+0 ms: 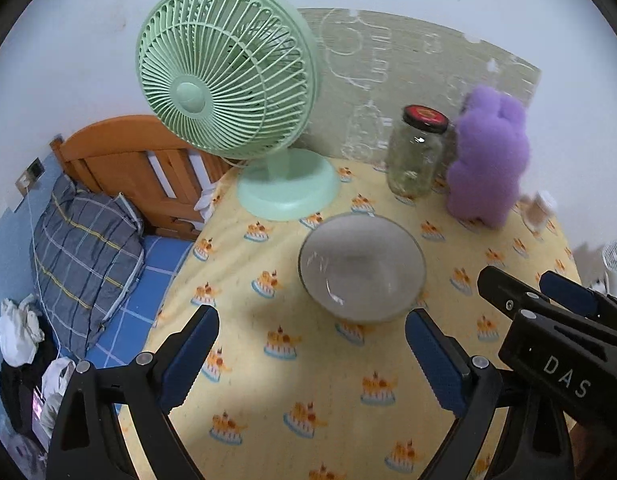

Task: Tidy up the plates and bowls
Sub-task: 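Move the right gripper to the bowl by the green fan and grasp its rim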

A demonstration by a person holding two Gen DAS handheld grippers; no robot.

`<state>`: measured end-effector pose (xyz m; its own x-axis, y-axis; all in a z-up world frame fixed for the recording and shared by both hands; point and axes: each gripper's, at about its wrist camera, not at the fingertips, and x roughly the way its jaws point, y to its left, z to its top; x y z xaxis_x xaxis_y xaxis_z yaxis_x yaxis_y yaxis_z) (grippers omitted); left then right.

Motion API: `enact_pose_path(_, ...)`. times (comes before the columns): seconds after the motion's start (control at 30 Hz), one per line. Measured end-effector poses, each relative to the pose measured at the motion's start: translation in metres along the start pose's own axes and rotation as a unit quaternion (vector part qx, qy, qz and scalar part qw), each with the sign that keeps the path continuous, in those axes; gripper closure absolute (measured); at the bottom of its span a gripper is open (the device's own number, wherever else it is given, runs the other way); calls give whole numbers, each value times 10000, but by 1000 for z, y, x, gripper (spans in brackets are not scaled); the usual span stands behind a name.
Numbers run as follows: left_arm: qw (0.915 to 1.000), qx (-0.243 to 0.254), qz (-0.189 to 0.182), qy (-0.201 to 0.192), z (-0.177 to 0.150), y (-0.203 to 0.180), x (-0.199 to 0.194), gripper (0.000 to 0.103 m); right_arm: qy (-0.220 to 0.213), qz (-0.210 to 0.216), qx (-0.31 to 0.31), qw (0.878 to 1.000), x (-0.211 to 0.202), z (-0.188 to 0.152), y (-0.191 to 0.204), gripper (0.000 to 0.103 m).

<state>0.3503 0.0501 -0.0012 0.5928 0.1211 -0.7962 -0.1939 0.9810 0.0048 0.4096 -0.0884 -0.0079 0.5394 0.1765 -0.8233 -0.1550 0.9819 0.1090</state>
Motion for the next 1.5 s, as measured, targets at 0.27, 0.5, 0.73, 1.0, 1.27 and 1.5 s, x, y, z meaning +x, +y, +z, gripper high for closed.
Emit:
enact_pose_path(0.27,9997,-207,132,57,19,2,48,12,101,171,-28,9998,51,28,6,30)
enact_pose_path(0.5,9990,-240,262,256,27,3,92,23,221,246,-72,9994,93,36,17,34)
enact_pose_path(0.73,9981,-322,251,451,28,4,119,47,398,364,-80,9985,121,38,25,55)
enact_pose_path(1.0,9974,-275,294,590,27,-2,132,77,455,248,-181,9985,133,36,29,81)
enact_pose_path(1.27,9967,-265,306,700,28,0,133,79,506,197,-140,9984,130,36,29,83)
enact_pose_path(1.5,9965,-190,239,774,21,-5,119,79,504,90,-198,9985,115,29,28,83)
